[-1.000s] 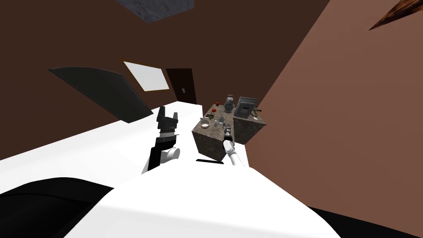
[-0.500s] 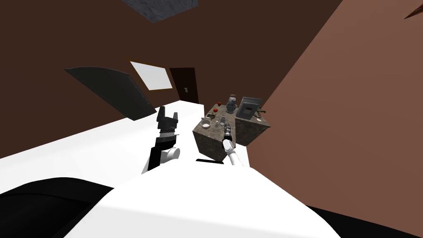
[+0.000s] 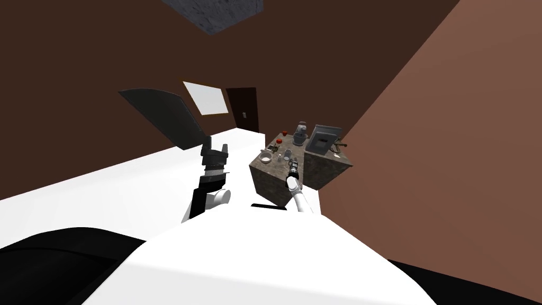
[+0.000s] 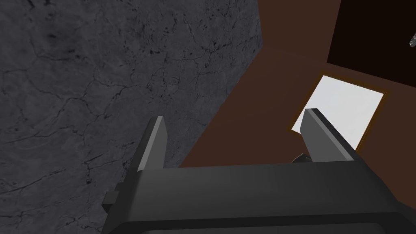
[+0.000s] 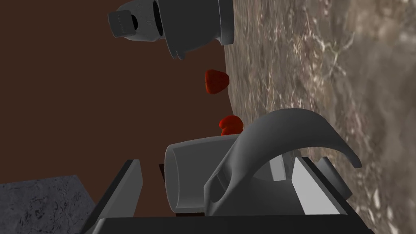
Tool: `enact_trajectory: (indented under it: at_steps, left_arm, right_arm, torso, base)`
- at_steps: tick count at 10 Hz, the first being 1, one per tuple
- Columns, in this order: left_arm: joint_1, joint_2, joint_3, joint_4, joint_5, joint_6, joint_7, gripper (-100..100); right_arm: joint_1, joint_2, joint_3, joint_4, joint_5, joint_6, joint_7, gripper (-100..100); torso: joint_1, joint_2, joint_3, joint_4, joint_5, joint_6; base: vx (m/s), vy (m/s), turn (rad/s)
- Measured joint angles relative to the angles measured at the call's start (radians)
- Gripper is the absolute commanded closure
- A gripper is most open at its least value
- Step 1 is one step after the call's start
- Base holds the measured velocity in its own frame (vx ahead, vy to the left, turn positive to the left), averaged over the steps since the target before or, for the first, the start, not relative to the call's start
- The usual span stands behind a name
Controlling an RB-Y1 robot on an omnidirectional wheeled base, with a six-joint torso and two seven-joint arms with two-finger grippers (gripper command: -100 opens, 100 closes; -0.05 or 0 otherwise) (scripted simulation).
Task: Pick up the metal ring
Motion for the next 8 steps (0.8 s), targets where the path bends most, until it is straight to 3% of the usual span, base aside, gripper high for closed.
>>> enact_trajectory:
  at_steps: [4,5,6,8]
  left_arm:
    - [0.0,0.0,0.0,0.0,0.0,0.0,0.0,0]
    - [0.0,0.0,0.0,0.0,0.0,0.0,0.0,0]
    - [0.0,0.0,0.0,0.0,0.0,0.0,0.0,0]
    - [0.0,0.0,0.0,0.0,0.0,0.0,0.0,0]
  right_arm:
    - [-0.001,0.0,-0.001,-0.002,-0.001,0.003,-0.002,100]
    - [-0.002,0.0,-0.001,-0.003,-0.001,0.004,-0.003,0]
    - [-0.002,0.001,-0.002,-0.003,-0.002,0.005,-0.005,100]
    - [0.025,-0.001,0.035,-0.025,0.01,-0.01,-0.016,100]
  torso:
    - [0.003,-0.002,-0.002,-0.002,0.001,-0.001]
    - [0.003,-0.003,-0.003,-0.003,0.001,-0.001]
    - [0.004,-0.004,-0.003,-0.003,0.002,-0.002]
    - [0.009,-0.008,-0.006,-0.004,0.004,-0.001]
  base:
    - [0.0,0.0,0.0]
    - [0.0,0.0,0.0]
    - [0.05,0.035,-0.162]
    - [0.063,0.082,-0.238]
